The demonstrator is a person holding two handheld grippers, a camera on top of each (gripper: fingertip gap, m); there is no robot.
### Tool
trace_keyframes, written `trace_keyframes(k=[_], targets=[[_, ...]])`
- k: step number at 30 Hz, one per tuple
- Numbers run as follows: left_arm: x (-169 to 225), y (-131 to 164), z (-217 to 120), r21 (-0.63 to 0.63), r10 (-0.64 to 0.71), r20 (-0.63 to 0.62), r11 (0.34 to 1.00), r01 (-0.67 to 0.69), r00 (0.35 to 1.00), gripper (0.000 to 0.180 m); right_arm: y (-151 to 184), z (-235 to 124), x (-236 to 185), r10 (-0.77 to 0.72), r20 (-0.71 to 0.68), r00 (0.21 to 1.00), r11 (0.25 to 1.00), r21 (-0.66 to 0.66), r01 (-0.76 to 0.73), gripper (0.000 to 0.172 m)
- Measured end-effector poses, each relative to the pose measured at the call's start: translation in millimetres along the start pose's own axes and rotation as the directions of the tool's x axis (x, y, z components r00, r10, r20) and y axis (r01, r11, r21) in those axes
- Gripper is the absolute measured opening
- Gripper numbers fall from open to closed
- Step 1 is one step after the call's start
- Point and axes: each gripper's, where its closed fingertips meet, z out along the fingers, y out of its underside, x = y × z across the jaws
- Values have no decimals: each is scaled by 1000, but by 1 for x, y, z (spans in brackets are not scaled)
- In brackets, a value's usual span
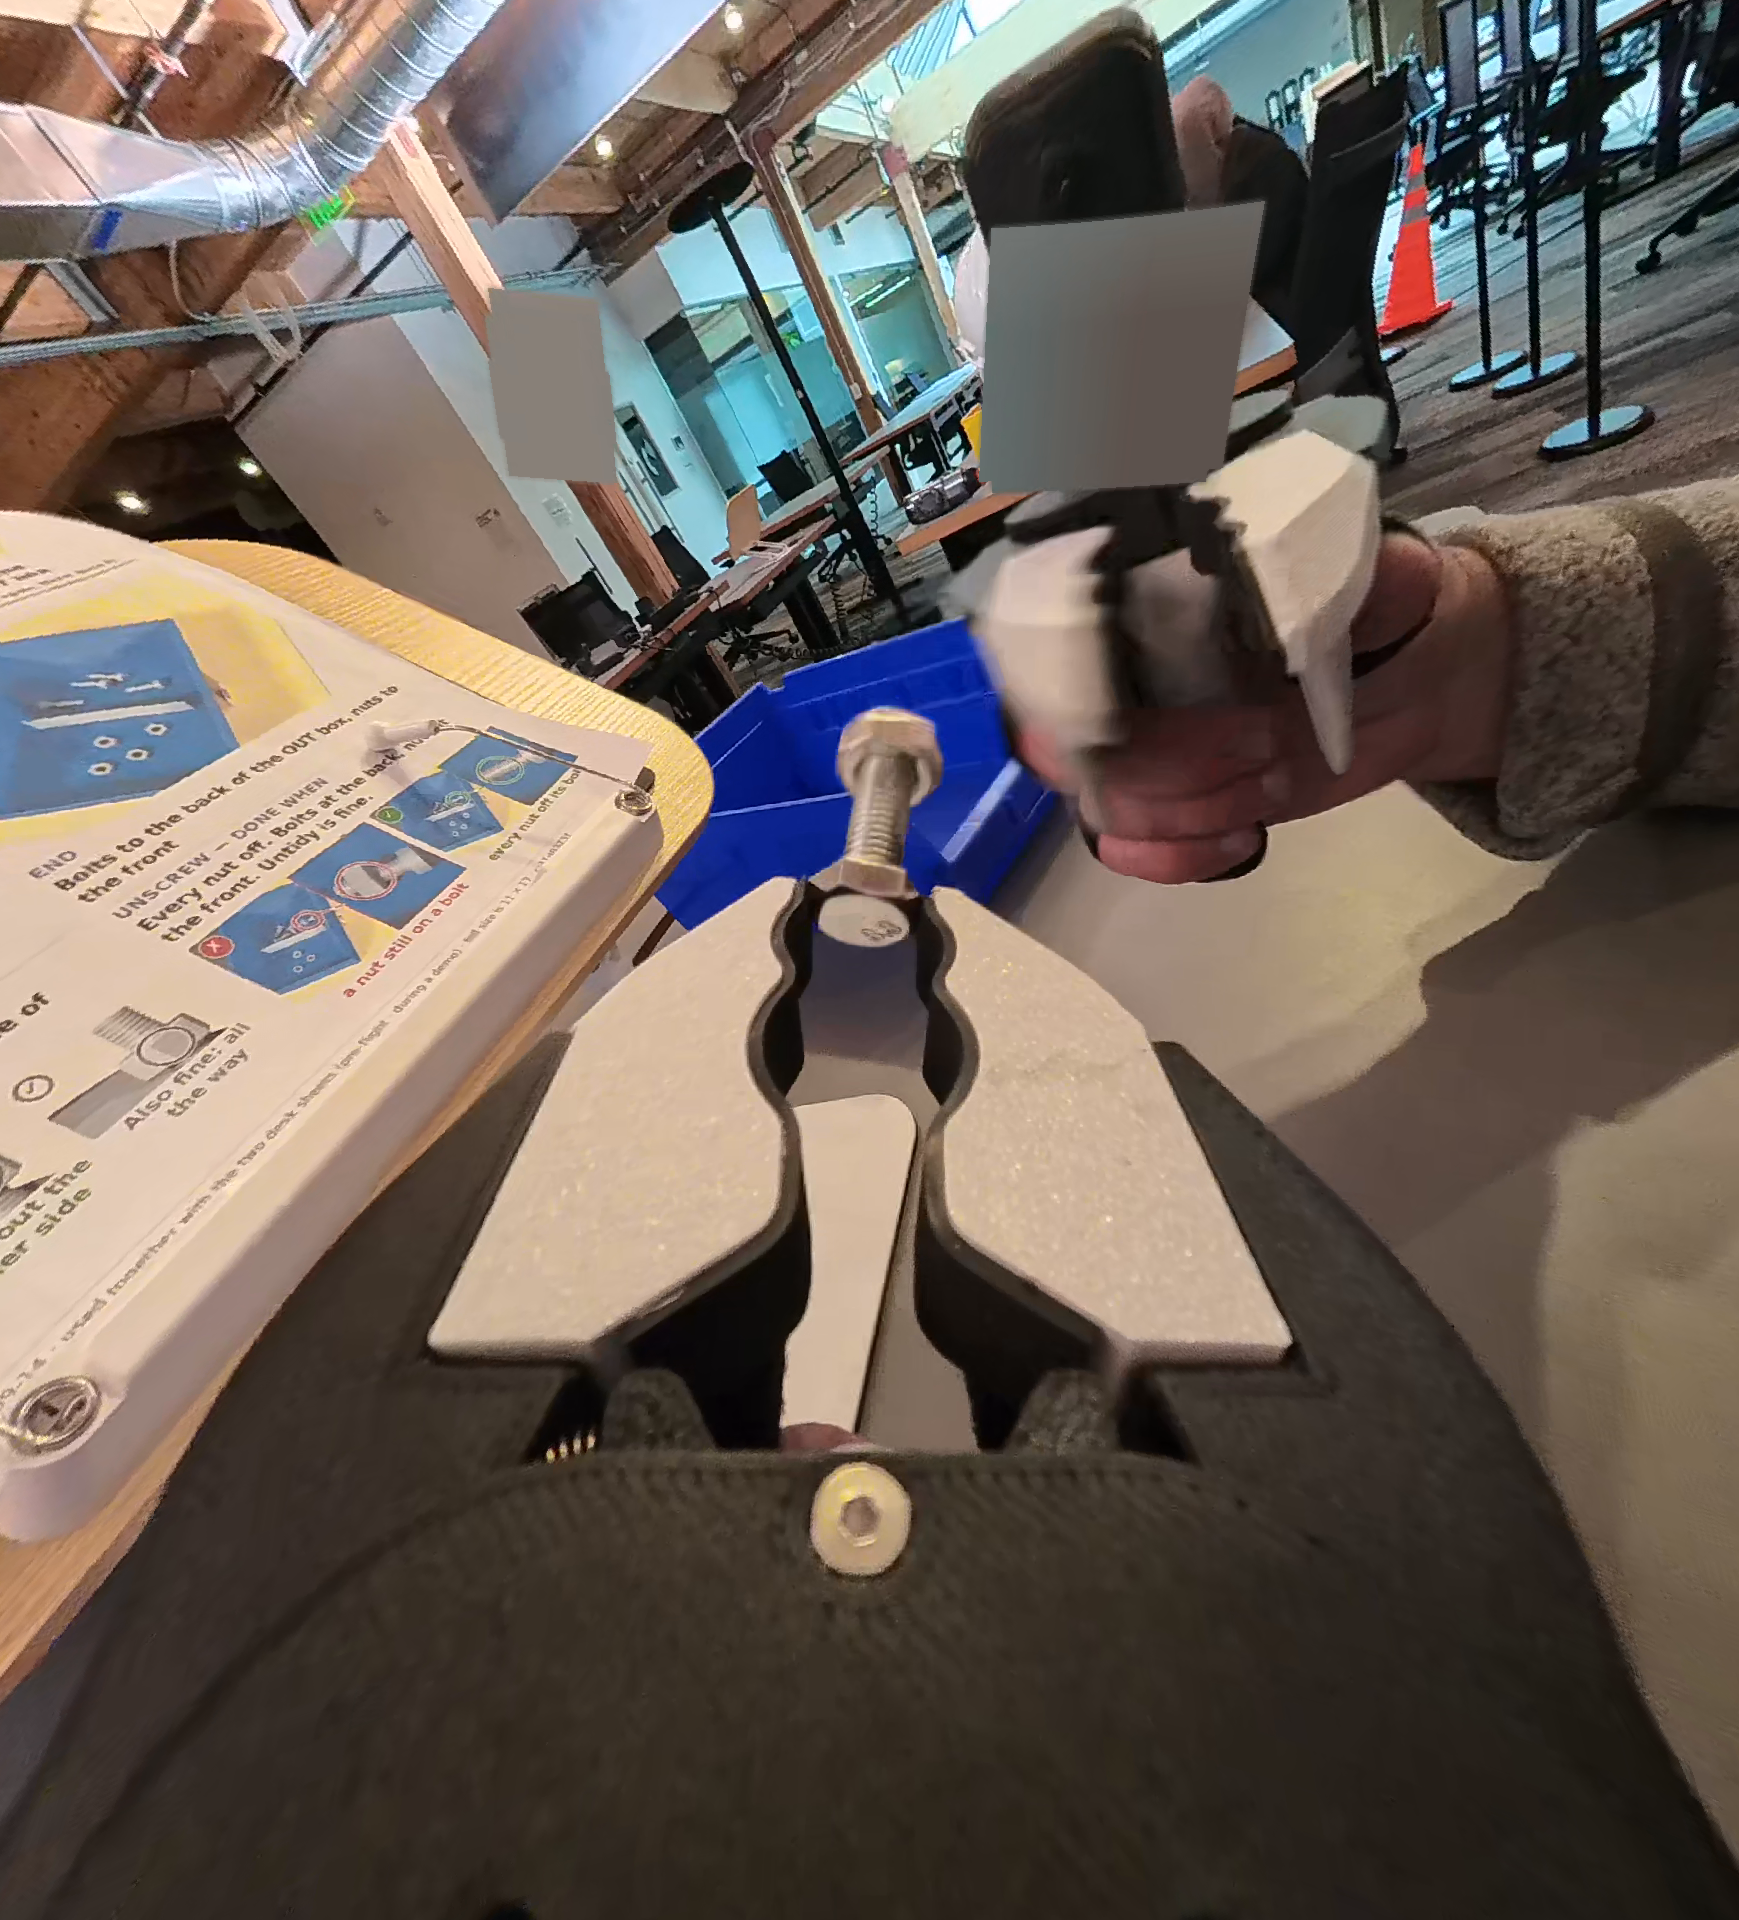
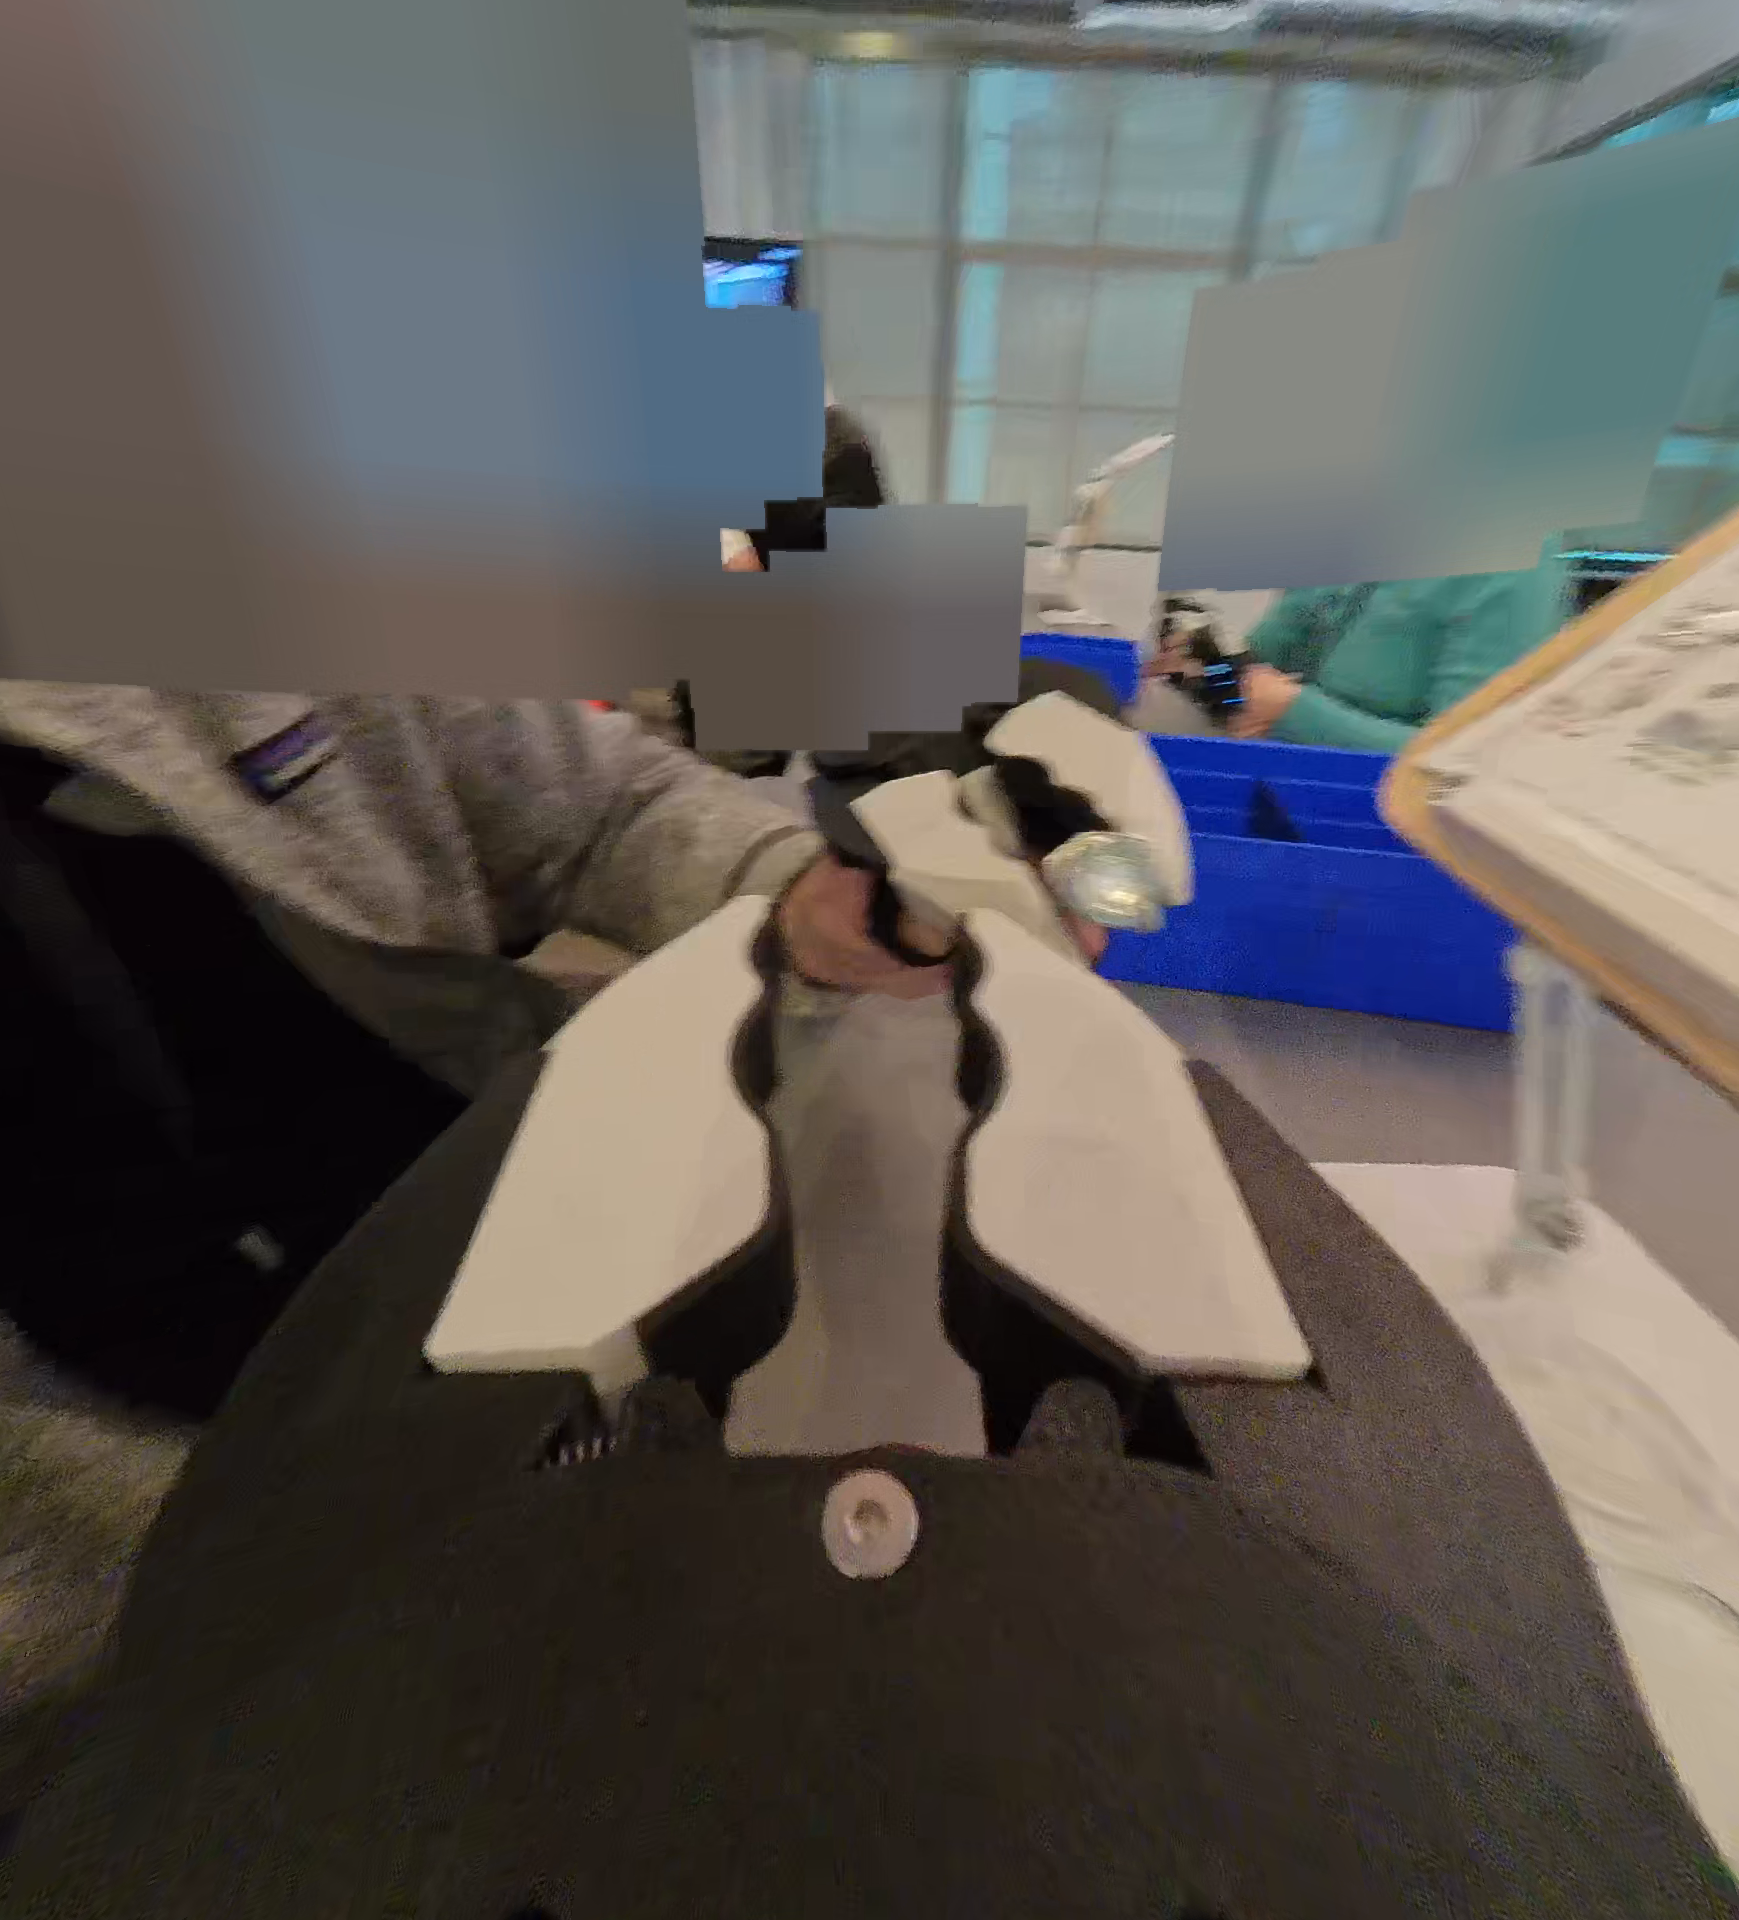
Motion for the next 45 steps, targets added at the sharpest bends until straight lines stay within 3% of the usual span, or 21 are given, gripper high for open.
trace_keyframes(k=[1, 4, 7, 11, 12, 13, 14, 20, 24, 25, 26, 27, 29, 31, 34, 37, 39, 44, 45], targets=[[-1, 1, 0, -4, -9, -2, 1000, 9, 1000, 18, 5, 1, -6, 15, 40, 999, 999, -32, -14, 19], [1, 0, 0, 1, 5, -9, 1000, -5, 1000, 18, 3, -2, 5, -2, -46, 999, 1000, -25, 1, 33], [4, -2, 1, 5, 10, -19, 1000, -10, 1000, 18, -5, -8, 20, 1, -130, 992, 1000, 22, 2, 59], [3, -1, 1, -2, 7, -13, 1000, -7, 1000, 18, -3, 0, 16, -11, -111, 994, 1000, 8, 12, 67], [1, 0, 0, -1, 7, -2, 1000, -7, 1000, 18, 0, 1, 12, -11, -85, 996, 1000, -10, 11, 64], [-1, 0, -1, 0, -7, 3, 1000, 7, 1000, 18, 4, 0, -1, -6, 3, 1000, 999, -34, 6, 24], [-2, 0, -1, 4, -22, -2, 1000, 22, 1000, 18, 8, 1, -5, 13, 30, 999, 998, -54, -11, 21], [3, -2, 0, 10, -12, -25, 1000, 13, 1000, 18, -1, -3, 19, -24, -134, 991, 1000, -4, 23, 69], [3, -2, 0, 9, -10, -25, 1000, 10, 1000, 18, -1, 3, 17, -23, -116, 993, 1000, -4, 23, 73], [2, -2, -1, 9, -10, -18, 1000, 11, 1000, 18, 0, 3, 12, -22, -88, 996, 1000, -6, 21, 68], [0, -1, -1, 6, -17, -10, 1000, 17, 1000, 18, 2, 3, 2, -14, -14, 1000, 1000, -21, 13, 37], [-1, 0, -1, -1, -21, -11, 1000, 21, 1000, 18, 7, 4, -6, 9, 35, 999, 998, -56, -7, 29], [0, -1, -1, 10, -28, -20, 1000, 28, 999, 18, 12, 4, 4, -12, -36, 999, 997, -81, 9, 39], [3, -1, 0, 9, -28, -28, 1000, 28, 999, 18, 2, -2, 16, 3, -100, 995, 1000, -7, -4, 60], [5, -2, 1, 11, -23, -36, 1000, 23, 999, 18, 0, -3, 22, -10, -139, 990, 1000, 5, 10, 75], [4, -2, 1, 8, -24, -30, 1000, 24, 999, 18, 2, 4, 11, -10, -75, 997, 1000, -3, 10, 74], [0, 0, 0, 0, -30, -17, 1000, 30, 999, 18, 8, 6, -8, -8, 49, 999, 999, -40, 10, 33], [3, -1, 1, 6, -27, -27, 1000, 27, 999, 18, 2, -1, 15, 3, -92, 996, 1000, 11, -2, 60], [4, -1, 1, 6, -29, -31, 1000, 30, 999, 18, -1, -3, 20, -9, -134, 991, 1000, 26, 13, 72]])
